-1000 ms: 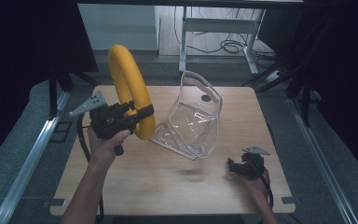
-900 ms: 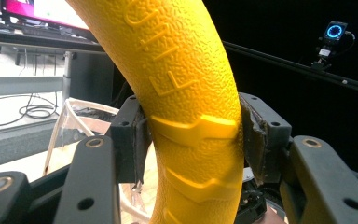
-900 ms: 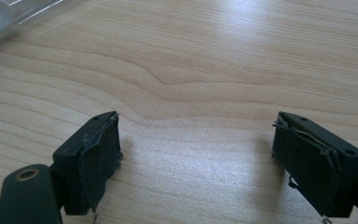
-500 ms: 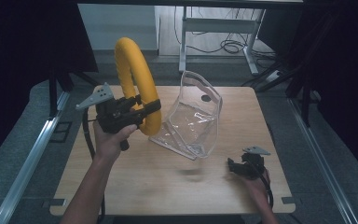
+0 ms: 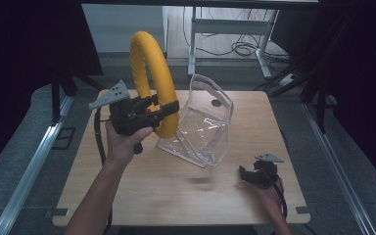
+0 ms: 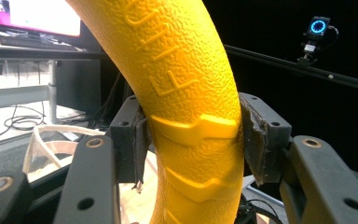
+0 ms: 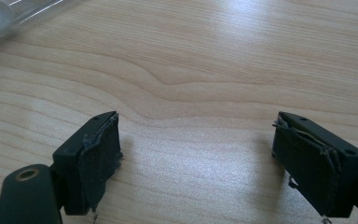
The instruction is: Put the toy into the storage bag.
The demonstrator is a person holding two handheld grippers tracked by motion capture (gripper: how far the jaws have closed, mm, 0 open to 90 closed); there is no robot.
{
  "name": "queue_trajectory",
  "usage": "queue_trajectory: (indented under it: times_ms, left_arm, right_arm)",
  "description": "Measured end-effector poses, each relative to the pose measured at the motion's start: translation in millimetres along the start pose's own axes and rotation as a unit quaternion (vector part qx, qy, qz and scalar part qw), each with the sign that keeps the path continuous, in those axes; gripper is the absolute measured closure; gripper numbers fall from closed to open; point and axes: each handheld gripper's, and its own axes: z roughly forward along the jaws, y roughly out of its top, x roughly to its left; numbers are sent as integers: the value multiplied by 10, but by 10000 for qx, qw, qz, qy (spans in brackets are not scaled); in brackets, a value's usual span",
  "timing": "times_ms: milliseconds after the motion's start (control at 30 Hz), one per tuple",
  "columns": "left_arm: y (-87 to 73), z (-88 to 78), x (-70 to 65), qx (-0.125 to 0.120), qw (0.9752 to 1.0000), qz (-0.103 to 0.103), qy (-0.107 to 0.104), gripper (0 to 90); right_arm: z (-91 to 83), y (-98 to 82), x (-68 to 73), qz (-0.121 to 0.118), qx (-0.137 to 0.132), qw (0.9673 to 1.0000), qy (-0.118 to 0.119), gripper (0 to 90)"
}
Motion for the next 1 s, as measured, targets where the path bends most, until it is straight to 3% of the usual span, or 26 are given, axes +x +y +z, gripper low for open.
queue_trajectory:
  times_ms: [367,1000]
  left_arm:
    - [116,143,-125,32,9998,115,-145,475]
    - [162,381,-237,142,9993,149,-320,475]
  right_arm:
    - [1,0,2,15,-4,10000,-4,156]
    - [0,1,-1,0,-12,10000,-20,159]
